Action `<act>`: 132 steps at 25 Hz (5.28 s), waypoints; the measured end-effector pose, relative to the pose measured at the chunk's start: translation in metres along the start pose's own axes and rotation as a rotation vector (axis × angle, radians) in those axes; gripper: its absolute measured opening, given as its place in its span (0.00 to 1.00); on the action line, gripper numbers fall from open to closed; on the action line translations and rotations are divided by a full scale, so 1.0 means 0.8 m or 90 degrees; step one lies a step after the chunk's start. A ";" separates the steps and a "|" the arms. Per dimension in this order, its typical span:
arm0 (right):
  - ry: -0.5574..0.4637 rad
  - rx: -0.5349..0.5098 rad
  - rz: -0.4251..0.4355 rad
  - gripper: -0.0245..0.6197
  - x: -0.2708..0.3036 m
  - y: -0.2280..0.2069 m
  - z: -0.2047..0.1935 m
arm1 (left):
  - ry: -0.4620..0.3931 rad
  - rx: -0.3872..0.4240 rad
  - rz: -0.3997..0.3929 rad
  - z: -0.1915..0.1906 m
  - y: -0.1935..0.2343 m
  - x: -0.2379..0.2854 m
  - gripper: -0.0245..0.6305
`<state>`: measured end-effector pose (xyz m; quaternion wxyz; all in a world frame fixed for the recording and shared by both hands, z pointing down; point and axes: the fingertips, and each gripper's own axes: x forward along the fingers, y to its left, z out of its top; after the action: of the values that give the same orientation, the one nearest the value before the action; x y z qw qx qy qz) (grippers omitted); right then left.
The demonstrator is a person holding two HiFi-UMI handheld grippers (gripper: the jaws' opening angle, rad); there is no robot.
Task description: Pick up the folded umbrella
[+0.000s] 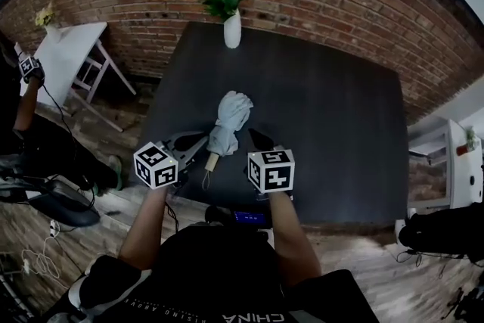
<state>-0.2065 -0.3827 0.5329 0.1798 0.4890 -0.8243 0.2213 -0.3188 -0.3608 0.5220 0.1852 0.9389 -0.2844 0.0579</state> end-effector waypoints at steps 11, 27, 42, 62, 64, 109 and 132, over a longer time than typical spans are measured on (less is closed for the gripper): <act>0.011 0.016 -0.043 0.05 0.000 -0.001 -0.007 | 0.004 -0.016 -0.031 -0.005 0.018 0.010 0.04; 0.004 -0.003 0.005 0.05 -0.009 -0.054 0.019 | 0.003 -0.064 0.080 -0.005 0.035 0.053 0.04; 0.016 0.009 0.057 0.05 -0.024 -0.107 0.004 | 0.128 -0.045 0.172 -0.040 0.054 0.109 0.51; 0.062 0.009 0.059 0.05 0.027 -0.132 0.007 | 0.348 -0.023 0.239 -0.151 0.119 0.167 0.62; 0.068 0.011 0.059 0.05 0.032 -0.133 0.005 | 0.370 -0.028 0.228 -0.162 0.121 0.168 0.62; 0.053 0.022 0.035 0.05 0.011 -0.161 0.002 | 0.070 -0.174 0.139 -0.017 0.077 0.172 0.49; -0.095 0.034 0.090 0.05 -0.088 -0.162 0.040 | -0.168 -0.141 0.021 0.055 -0.097 0.150 0.49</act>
<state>-0.0624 -0.4036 0.4944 0.0888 0.4493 -0.8617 0.2184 -0.1763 -0.3795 0.4826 0.2472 0.9075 -0.3263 -0.0945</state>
